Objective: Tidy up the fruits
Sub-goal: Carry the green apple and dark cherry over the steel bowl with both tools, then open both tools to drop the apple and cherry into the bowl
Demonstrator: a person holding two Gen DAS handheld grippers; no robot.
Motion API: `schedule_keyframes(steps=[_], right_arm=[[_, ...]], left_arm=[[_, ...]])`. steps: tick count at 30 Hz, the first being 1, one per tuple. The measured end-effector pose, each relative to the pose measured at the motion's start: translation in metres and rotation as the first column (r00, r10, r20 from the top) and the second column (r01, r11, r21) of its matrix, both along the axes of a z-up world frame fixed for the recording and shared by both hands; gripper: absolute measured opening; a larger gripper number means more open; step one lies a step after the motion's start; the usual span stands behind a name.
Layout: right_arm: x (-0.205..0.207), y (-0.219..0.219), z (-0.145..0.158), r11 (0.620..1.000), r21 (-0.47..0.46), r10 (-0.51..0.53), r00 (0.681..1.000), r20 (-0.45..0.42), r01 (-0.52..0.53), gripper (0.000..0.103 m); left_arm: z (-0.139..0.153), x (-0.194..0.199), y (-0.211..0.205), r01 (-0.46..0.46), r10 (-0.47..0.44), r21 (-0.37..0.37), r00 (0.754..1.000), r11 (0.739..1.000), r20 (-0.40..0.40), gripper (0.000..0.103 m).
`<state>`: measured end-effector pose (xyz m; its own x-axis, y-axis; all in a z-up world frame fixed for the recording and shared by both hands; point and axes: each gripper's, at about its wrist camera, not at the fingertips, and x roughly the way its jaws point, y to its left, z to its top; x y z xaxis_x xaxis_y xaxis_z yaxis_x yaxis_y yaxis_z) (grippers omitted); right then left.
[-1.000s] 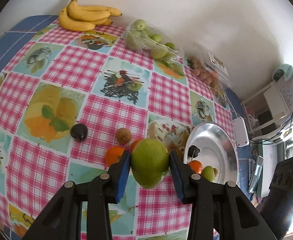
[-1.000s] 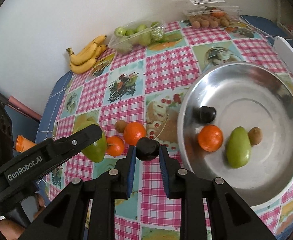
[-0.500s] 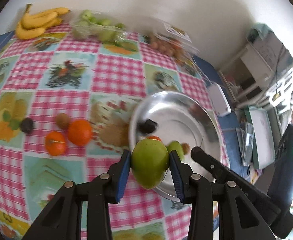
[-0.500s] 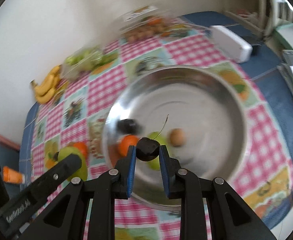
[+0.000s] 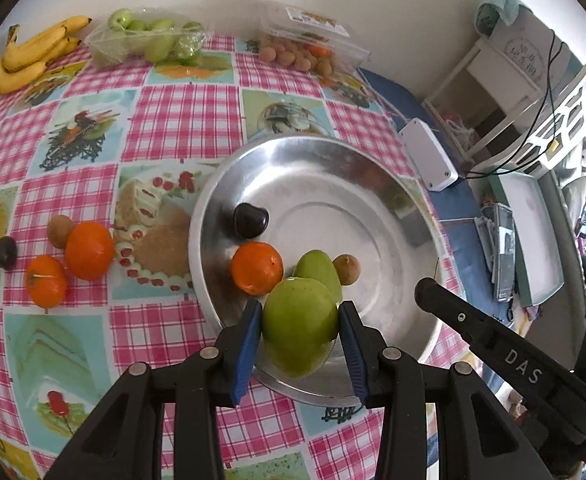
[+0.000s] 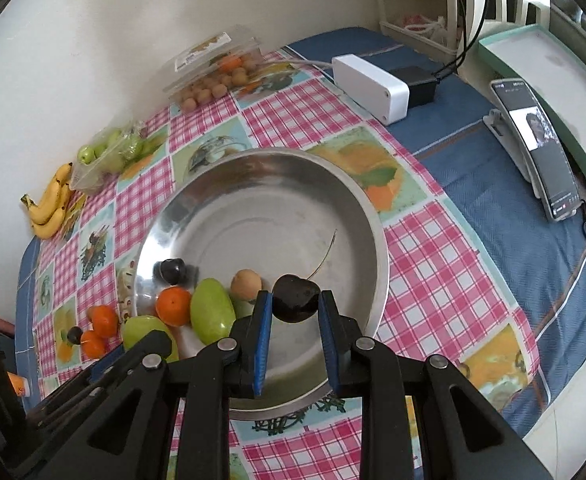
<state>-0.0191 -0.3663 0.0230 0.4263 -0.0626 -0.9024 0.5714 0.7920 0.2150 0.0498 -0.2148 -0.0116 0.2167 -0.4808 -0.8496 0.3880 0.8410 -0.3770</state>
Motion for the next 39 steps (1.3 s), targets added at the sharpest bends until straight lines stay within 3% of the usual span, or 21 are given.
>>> schedule_keyframes(steps=[29,39], right_arm=[[0.014,0.013,-0.031,0.997,0.034,0.067,0.991,-0.115,-0.064,0.025],[0.015,0.015,-0.017,0.997,0.025,0.077,0.996,-0.05,-0.076,0.025]], left_arm=[[-0.015,0.006,-0.003,-0.005,0.006,0.049,1.0,0.999,-0.022,0.044],[0.001,0.005,0.004,-0.011,0.01,0.048,1.0,0.999,0.02,0.049]])
